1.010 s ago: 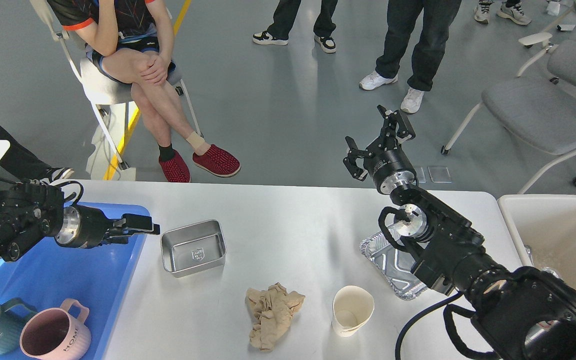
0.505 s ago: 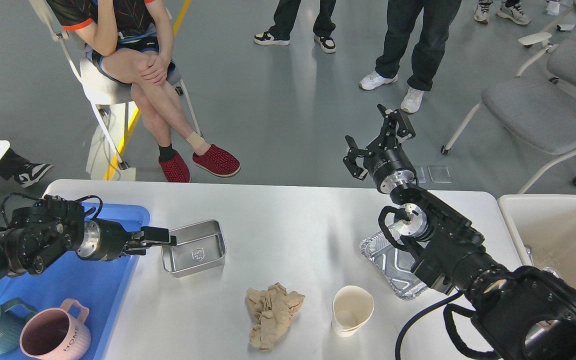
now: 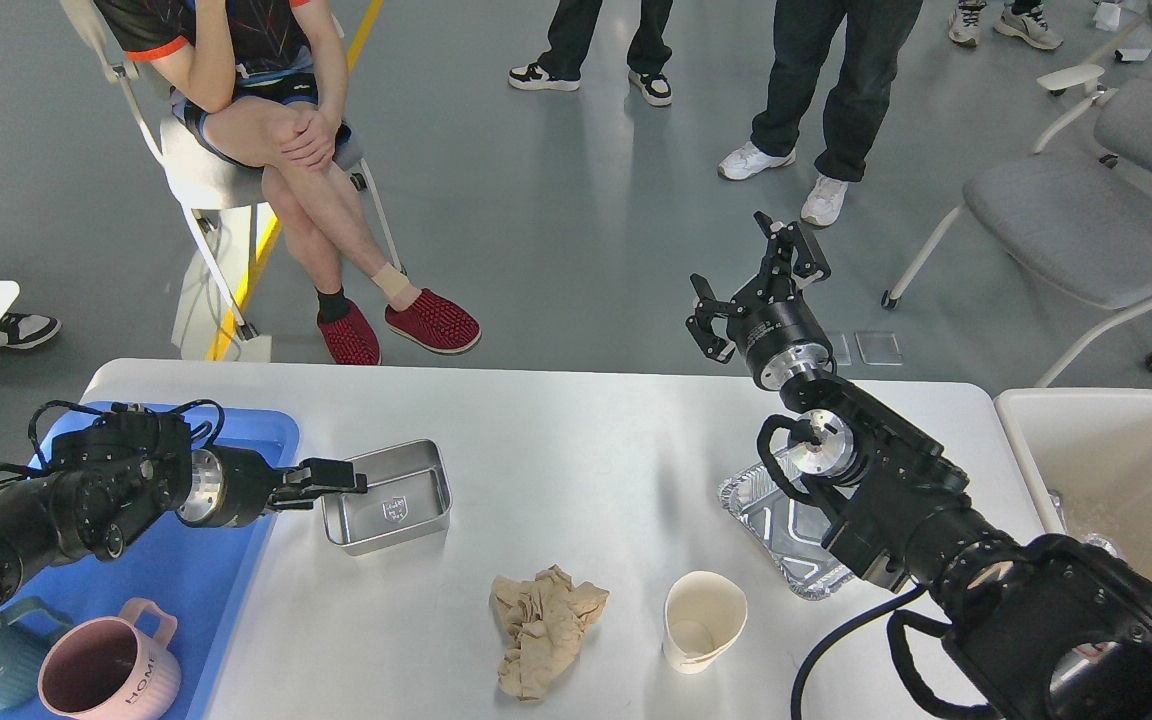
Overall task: Tidy desktop
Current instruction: 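Grasp the edge of the silver metal box with the left gripper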
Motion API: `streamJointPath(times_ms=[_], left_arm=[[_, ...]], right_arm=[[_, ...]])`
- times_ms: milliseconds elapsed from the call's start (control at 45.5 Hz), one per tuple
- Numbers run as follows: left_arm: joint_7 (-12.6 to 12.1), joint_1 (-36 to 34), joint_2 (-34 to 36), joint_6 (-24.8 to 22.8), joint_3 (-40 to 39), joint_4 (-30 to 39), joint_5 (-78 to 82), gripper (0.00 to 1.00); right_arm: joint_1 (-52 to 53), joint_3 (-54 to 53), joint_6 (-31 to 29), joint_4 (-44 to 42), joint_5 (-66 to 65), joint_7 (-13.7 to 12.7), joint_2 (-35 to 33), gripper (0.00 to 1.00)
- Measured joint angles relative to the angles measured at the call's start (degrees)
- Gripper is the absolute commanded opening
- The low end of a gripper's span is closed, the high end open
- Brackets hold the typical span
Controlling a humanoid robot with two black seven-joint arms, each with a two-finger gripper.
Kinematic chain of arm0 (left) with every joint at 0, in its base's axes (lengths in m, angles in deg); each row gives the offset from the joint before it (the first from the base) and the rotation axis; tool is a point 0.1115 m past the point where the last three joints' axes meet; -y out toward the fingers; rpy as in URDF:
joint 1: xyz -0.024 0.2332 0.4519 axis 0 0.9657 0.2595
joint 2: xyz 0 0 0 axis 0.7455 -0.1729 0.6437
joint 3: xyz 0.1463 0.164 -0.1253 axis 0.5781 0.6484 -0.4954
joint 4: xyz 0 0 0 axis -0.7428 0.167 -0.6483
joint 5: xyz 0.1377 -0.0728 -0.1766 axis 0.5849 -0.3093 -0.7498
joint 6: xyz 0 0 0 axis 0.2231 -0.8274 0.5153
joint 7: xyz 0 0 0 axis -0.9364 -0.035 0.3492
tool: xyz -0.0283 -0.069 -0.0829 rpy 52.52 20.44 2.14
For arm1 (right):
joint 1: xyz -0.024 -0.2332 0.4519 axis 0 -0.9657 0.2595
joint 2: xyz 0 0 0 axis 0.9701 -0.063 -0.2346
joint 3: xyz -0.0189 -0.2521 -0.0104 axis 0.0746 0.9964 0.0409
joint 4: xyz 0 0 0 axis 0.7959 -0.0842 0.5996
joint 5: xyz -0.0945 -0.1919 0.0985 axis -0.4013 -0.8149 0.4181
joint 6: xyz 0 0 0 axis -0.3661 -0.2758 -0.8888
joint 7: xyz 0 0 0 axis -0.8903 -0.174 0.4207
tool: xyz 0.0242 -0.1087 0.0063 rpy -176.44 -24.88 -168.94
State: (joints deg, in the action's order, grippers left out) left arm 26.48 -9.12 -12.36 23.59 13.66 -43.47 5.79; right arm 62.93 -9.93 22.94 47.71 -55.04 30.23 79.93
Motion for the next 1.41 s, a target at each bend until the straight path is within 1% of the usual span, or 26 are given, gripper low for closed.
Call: streamJointPath(times_ms=[110,198,263,285,329,373,439,483,505,527,593,703,790,900,944,1010,1164,1405], left_arm=[[-0.20,0.31,-1.14,0.13,0.14,-0.06,-0.05,0.69],[-0.26,0.39,-1.48,0.16,0.26,-0.11,-0.05,0.64],[-0.26,0.39,-1.50,0.17,0.31,-0.12,-0.05,0.58],[-0.26,0.39,-1.49,0.17,0.37,-0.12,-0.04,0.53],[-0.26,0.38,-1.39,0.17,0.40,-0.12,0.00,0.47],[-0.26,0.37,-1.23,0.17,0.41,-0.12,0.04,0.45],[-0.25,0.27,-0.94,0.17,0.42,-0.15,0.09,0.38],[-0.20,0.23,-0.78,0.15,0.42,-0.17,0.16,0.37],[-0.18,0.22,-0.71,0.10,0.42,-0.17,0.20,0.34],[-0.16,0.18,-0.61,0.04,0.42,-0.17,0.23,0.29],[-0.13,0.06,-0.40,-0.08,0.50,-0.17,0.34,0.25],[-0.10,-0.17,0.15,-0.24,1.38,-0.17,0.42,0.24],[-0.11,-0.22,0.63,-0.28,2.64,-0.18,0.42,0.20],[-0.18,-0.19,0.50,-0.28,2.93,-0.41,0.38,0.08],[-0.18,-0.04,0.31,-0.29,2.97,-0.58,0.37,0.02],[-0.18,0.18,0.00,-0.29,3.19,-1.29,0.37,0.00],[0.26,0.22,-0.87,-0.29,4.23,-2.75,0.18,0.00],[0.83,-0.86,-1.09,-0.34,4.52,-3.05,0.28,0.00]], right_arm=[[0.00,0.00,0.00,0.00,0.00,0.00,0.00,1.00],[0.00,0.01,0.00,0.00,0.00,0.00,-0.12,1.00],[0.00,0.06,0.00,0.00,0.00,0.00,-0.53,1.00],[0.03,0.08,0.00,0.00,0.00,-0.04,-0.81,1.00],[0.09,0.08,0.00,0.00,0.00,-0.07,-0.94,1.00],[0.14,0.09,0.00,0.00,0.00,-0.08,-1.01,1.00],[0.14,0.09,0.00,0.00,0.00,-0.08,-1.04,1.00],[0.13,0.09,0.00,0.00,-0.02,-0.08,-1.04,1.00],[0.12,0.09,0.00,0.00,-0.02,-0.08,-1.05,1.00],[0.10,0.10,0.00,0.00,-0.02,-0.09,-1.05,1.00],[0.02,0.10,0.00,0.00,-0.02,-0.09,-1.05,1.00],[0.00,0.10,0.00,0.00,-0.03,-0.09,-1.07,1.00],[0.00,0.09,-0.01,0.00,-0.03,-0.09,-1.07,1.00],[-0.06,0.09,-0.06,0.00,-0.03,-0.09,-1.07,1.00],[-0.10,0.10,-0.08,0.00,-0.02,-0.09,-1.07,1.00],[-0.16,0.09,-0.08,0.00,-0.02,-0.09,-1.07,1.00],[-0.18,0.09,-0.08,0.09,0.01,-0.16,-1.11,1.00],[0.01,0.09,-0.08,0.09,0.00,-0.18,-1.10,1.00]])
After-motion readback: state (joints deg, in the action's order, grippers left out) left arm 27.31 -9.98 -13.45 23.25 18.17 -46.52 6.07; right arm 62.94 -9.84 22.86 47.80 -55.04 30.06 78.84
